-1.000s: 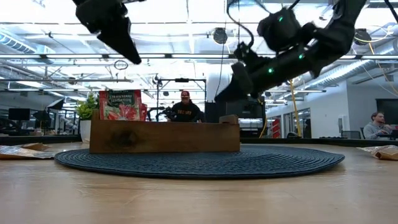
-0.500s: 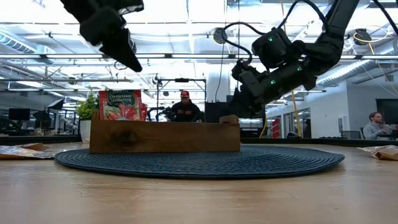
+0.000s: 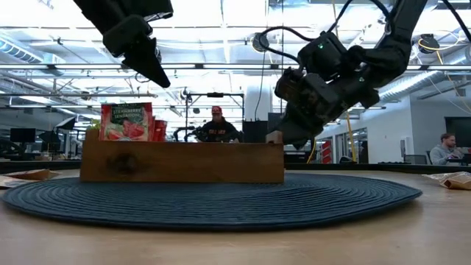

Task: Pick & Place Tea
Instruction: Adjust the wooden organizer, then put the yellow tea bag into the right section of the wooden organizer

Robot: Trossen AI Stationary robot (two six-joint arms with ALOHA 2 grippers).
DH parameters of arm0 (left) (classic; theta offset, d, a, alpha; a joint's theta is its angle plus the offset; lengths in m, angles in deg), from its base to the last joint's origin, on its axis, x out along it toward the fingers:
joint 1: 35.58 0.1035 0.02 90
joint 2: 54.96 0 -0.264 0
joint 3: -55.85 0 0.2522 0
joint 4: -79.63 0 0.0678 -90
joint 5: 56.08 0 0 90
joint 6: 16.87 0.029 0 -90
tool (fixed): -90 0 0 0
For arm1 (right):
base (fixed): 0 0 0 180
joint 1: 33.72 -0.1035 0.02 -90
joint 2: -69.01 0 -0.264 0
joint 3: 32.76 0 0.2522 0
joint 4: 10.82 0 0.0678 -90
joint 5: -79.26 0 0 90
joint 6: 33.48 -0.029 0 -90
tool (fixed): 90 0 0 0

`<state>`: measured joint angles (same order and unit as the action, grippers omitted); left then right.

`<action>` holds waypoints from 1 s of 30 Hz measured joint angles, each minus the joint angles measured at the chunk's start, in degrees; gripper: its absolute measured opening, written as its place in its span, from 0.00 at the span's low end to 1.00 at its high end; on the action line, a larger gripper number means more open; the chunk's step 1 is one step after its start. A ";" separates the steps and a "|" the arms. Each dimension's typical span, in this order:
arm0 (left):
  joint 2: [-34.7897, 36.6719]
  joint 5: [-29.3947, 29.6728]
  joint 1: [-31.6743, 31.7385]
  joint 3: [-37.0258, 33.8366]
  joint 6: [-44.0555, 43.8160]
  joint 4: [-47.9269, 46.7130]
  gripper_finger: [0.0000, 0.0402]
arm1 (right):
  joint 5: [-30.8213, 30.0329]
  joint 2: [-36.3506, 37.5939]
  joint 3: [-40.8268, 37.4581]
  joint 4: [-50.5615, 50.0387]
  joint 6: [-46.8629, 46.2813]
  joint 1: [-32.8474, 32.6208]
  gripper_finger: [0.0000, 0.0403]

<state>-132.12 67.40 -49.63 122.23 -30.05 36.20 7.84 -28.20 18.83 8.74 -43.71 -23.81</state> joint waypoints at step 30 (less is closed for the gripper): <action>7.54 -39.96 18.62 -3.36 23.84 24.78 0.56 | -17.69 0.33 36.59 -56.89 12.74 18.35 0.56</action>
<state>-124.58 27.44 -31.00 118.87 -6.21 60.97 -9.85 -27.87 55.41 -48.15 -30.96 -5.46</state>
